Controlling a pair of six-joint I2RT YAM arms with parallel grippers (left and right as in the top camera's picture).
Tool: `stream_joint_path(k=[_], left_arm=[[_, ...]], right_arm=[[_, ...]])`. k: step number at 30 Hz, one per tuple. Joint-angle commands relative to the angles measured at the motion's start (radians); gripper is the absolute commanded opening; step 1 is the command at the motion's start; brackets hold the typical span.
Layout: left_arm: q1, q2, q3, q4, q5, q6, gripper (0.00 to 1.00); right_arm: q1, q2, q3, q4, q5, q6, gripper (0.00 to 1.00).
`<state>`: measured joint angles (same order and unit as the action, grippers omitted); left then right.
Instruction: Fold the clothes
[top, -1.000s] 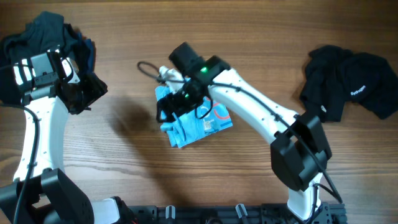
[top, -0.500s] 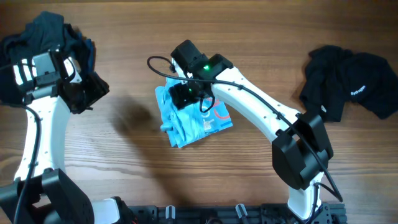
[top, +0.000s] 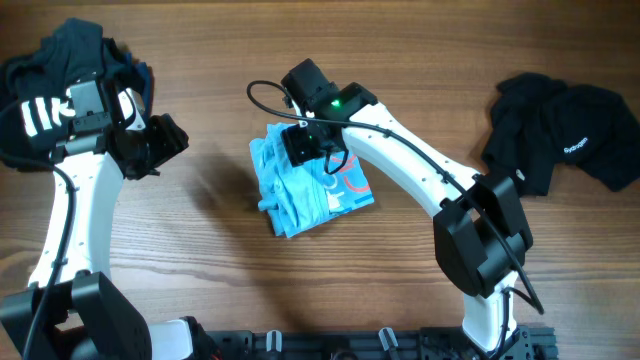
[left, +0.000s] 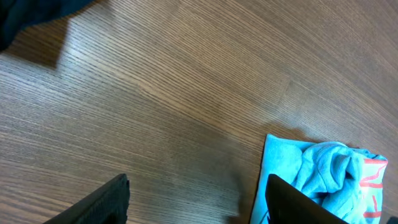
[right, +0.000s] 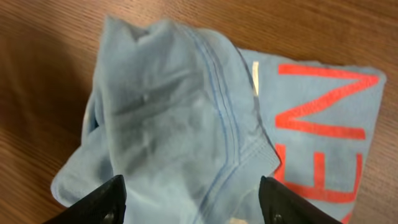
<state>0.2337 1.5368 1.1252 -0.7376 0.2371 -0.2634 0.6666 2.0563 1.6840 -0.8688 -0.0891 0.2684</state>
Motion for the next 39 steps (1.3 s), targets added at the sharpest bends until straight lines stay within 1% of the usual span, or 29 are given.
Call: stream_joint_path(k=[1,6,8,9,12,17,19,23,28,29,32,35,39], left_arm=[[-0.005,-0.016,0.001,0.001,-0.016,0.025,0.7],[-0.005,-0.016,0.001,0.0,-0.026,0.025,0.7],[-0.005,-0.016,0.001,0.0,-0.026,0.025,0.7],[-0.005,-0.016,0.001,0.0,-0.026,0.025,0.7],[-0.005,-0.016,0.001,0.0,-0.026,0.025,0.7],[-0.005,-0.016,0.001,0.001,-0.03,0.025,0.71],[-0.005,-0.016,0.001,0.005,-0.03,0.024,0.71],[-0.005,-0.016,0.001,0.007,-0.029,0.024,0.71],[-0.005,-0.016,0.001,0.003,-0.028,0.024,0.71],[-0.005,-0.016,0.001,-0.002,-0.024,0.023,0.71],[-0.006,-0.016,0.001,-0.023,0.018,0.021,0.71],[-0.01,-0.016,0.001,-0.062,0.087,0.021,0.71],[-0.026,-0.016,-0.002,-0.183,0.187,0.021,0.7]], right_arm=[[0.004,0.03,0.016,0.034,-0.024,-0.012,0.68],[0.005,0.074,0.016,0.126,-0.053,-0.032,0.67],[0.007,0.119,0.016,0.182,-0.09,-0.046,0.66],[0.008,0.141,0.016,0.217,-0.131,-0.08,0.65],[0.016,0.181,0.016,0.269,-0.199,-0.116,0.64],[0.05,0.197,0.016,0.301,-0.218,-0.161,0.64],[0.052,0.185,0.02,0.307,-0.219,-0.158,0.65],[0.037,0.143,0.035,0.3,-0.22,-0.131,0.72],[-0.014,0.049,0.096,0.216,-0.219,-0.127,0.86],[-0.028,0.032,0.112,0.192,-0.219,-0.127,0.91],[-0.072,-0.012,0.149,0.122,-0.219,-0.127,0.98],[-0.119,-0.046,0.154,0.076,-0.219,-0.124,0.99],[-0.208,-0.063,0.154,-0.006,-0.219,-0.109,1.0]])
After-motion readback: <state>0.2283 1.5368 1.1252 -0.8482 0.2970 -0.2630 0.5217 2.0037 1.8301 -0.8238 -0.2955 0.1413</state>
